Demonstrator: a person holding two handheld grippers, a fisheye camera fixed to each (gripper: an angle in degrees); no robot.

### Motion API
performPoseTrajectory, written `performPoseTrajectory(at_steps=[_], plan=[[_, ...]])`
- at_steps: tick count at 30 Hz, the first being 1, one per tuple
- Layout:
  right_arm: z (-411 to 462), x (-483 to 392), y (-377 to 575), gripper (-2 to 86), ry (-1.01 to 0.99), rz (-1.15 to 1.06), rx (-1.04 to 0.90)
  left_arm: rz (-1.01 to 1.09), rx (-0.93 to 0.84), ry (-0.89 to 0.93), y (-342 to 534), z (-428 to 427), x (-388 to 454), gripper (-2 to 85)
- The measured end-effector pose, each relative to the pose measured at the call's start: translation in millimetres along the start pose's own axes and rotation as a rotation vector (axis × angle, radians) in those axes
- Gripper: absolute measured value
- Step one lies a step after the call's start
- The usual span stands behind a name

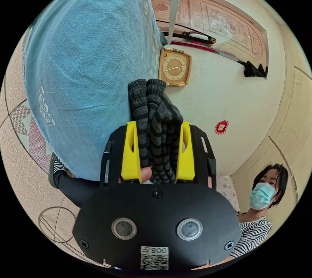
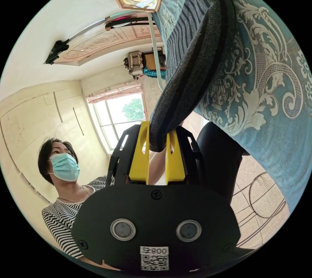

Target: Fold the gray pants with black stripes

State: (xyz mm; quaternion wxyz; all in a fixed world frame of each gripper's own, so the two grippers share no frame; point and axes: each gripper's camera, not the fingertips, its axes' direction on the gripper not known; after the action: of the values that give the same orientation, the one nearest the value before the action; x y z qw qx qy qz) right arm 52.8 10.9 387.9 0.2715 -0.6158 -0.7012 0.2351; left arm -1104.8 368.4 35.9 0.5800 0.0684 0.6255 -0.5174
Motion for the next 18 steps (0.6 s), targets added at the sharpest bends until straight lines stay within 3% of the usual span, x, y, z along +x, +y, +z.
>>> performPoseTrajectory(at_steps=[6,18], plan=[[-1.0,18.4,18.0,7.0,0.05,0.009,-0.019,-0.037,0.015,0.048,5.6,44.1,-13.6,18.4],[-13.6,63.6,71.5,7.3,0.09,0.036,-0.006,0.066,-0.023,-0.143,56.1,160.6,-17.2,10.3]])
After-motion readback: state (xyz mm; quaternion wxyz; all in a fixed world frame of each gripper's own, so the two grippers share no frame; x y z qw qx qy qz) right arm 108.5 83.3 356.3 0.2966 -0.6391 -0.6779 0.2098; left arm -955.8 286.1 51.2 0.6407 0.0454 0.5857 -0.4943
